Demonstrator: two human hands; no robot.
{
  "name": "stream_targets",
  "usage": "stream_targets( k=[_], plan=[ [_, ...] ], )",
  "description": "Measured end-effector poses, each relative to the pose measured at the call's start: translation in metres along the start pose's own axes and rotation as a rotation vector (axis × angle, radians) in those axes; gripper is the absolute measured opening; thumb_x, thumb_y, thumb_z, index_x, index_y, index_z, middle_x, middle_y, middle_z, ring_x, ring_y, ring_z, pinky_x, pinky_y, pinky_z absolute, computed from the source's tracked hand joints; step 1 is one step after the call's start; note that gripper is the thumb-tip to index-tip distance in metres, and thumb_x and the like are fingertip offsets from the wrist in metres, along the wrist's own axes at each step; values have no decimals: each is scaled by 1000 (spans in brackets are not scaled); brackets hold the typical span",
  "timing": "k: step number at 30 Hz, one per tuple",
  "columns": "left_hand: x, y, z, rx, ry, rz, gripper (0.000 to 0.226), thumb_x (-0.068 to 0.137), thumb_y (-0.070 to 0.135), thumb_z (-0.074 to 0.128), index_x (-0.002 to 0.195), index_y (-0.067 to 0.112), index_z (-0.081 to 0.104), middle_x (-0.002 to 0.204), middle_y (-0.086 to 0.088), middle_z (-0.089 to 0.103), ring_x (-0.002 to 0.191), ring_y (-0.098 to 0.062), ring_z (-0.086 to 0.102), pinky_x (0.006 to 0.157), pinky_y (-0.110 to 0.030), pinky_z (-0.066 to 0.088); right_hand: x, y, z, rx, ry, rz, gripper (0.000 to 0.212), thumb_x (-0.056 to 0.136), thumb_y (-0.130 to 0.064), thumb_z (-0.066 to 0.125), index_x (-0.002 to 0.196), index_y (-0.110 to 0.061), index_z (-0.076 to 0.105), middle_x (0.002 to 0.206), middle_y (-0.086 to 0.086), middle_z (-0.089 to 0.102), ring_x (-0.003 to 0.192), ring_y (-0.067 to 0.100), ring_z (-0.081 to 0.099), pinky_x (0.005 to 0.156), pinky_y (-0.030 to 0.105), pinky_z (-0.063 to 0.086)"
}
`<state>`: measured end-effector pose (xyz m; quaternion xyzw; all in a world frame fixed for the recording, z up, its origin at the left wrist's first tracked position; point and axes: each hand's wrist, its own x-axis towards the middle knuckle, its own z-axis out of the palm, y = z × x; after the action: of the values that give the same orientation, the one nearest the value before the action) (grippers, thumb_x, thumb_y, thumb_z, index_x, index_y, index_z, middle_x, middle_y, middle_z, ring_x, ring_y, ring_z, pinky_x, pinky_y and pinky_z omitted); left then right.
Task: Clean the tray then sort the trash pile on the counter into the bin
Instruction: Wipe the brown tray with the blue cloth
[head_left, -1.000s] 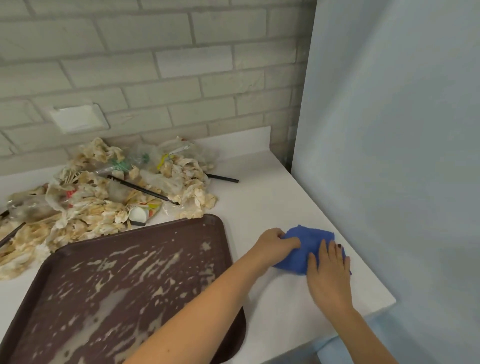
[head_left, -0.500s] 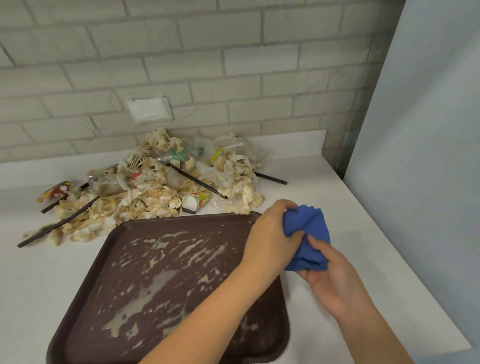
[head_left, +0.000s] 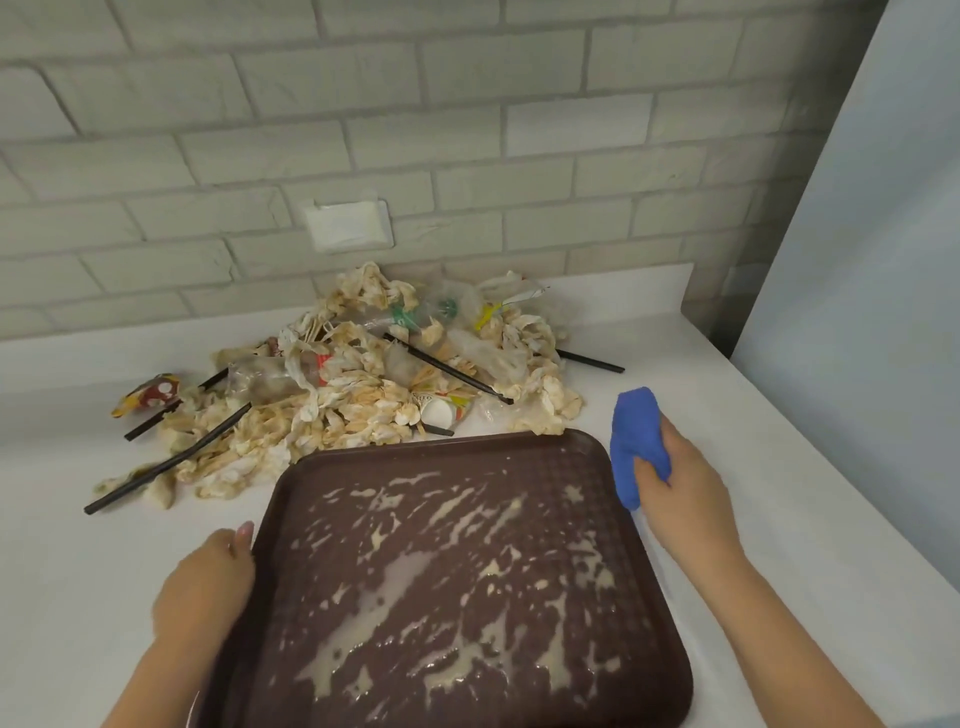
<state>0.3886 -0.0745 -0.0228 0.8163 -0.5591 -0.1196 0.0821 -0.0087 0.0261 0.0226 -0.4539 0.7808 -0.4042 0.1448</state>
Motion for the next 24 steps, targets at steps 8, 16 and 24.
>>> stream_targets(
  k=[8,16,24],
  plan=[
    [-18,-27,25,-40,124,239,40,99,39,24,113,19,56,75,-5,66,70,-26,62,61,-33,47,-23,19,57,-649,-207,-137,57,96,-16,41,149,-10,20,157,9,16,144,24,19,118,33,12],
    [-23,-41,23,-81,150,298,34,98,38,27,109,22,55,69,-3,65,68,-24,63,55,-30,44,-26,27,91,-833,-97,-217,60,62,-17,82,115,5,64,119,23,63,111,35,61,102,55,35],
    [-19,-46,25,-123,154,347,30,99,37,30,108,21,54,67,-5,66,69,-28,64,56,-32,44,-10,-7,115,-772,-228,-129,54,100,-34,29,149,-12,22,155,9,24,143,24,20,117,42,8]
  ],
)
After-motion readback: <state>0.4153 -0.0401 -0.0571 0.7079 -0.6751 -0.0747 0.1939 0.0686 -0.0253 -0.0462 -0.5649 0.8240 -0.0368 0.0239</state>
